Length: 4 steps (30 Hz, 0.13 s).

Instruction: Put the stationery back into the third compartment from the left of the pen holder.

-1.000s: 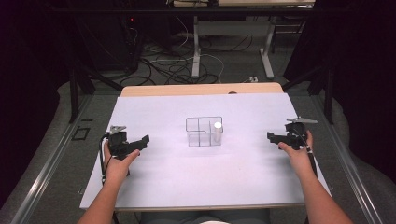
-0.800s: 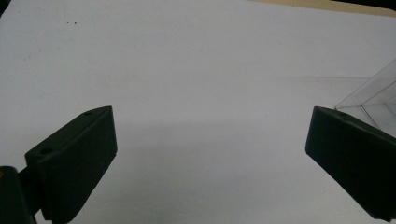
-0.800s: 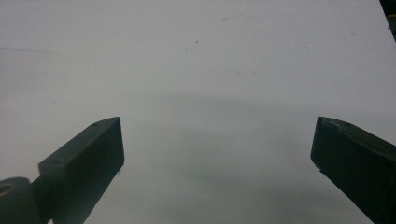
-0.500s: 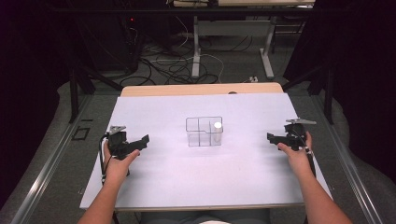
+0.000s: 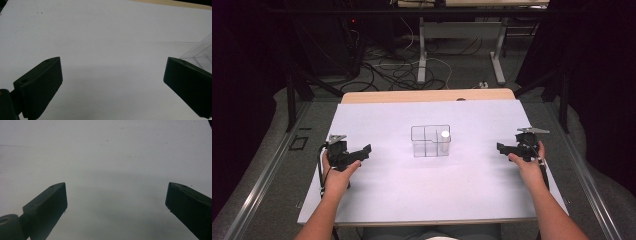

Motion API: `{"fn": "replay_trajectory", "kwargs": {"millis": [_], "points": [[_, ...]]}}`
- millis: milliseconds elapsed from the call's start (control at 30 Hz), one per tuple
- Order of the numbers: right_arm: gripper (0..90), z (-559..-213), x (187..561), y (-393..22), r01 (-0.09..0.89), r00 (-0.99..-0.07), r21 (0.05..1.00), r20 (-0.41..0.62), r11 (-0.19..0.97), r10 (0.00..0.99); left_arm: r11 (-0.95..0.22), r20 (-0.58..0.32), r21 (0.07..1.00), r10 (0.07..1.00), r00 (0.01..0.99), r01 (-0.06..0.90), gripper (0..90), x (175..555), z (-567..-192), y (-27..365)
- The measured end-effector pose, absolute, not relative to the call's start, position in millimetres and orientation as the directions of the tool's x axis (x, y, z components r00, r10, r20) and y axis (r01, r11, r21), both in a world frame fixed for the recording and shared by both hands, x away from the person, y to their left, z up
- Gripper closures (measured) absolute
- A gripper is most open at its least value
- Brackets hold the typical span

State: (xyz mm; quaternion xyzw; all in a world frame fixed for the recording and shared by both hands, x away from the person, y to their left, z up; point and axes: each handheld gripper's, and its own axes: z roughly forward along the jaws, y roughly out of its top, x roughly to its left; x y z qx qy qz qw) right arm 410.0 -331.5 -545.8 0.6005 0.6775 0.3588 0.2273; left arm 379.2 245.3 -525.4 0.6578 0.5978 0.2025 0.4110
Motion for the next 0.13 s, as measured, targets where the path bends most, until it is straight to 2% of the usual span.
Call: {"fn": "replay_trajectory", "kwargs": {"millis": [133], "points": [[3.7, -546.1, 410.1, -330.2, 0.656, -0.172, 0.754, 0.120, 0.022, 0.978, 0.054, -0.226, 0.784, 0.953, 0.203, 0.618, 2.1, 379.0, -525.2, 244.9]]}}
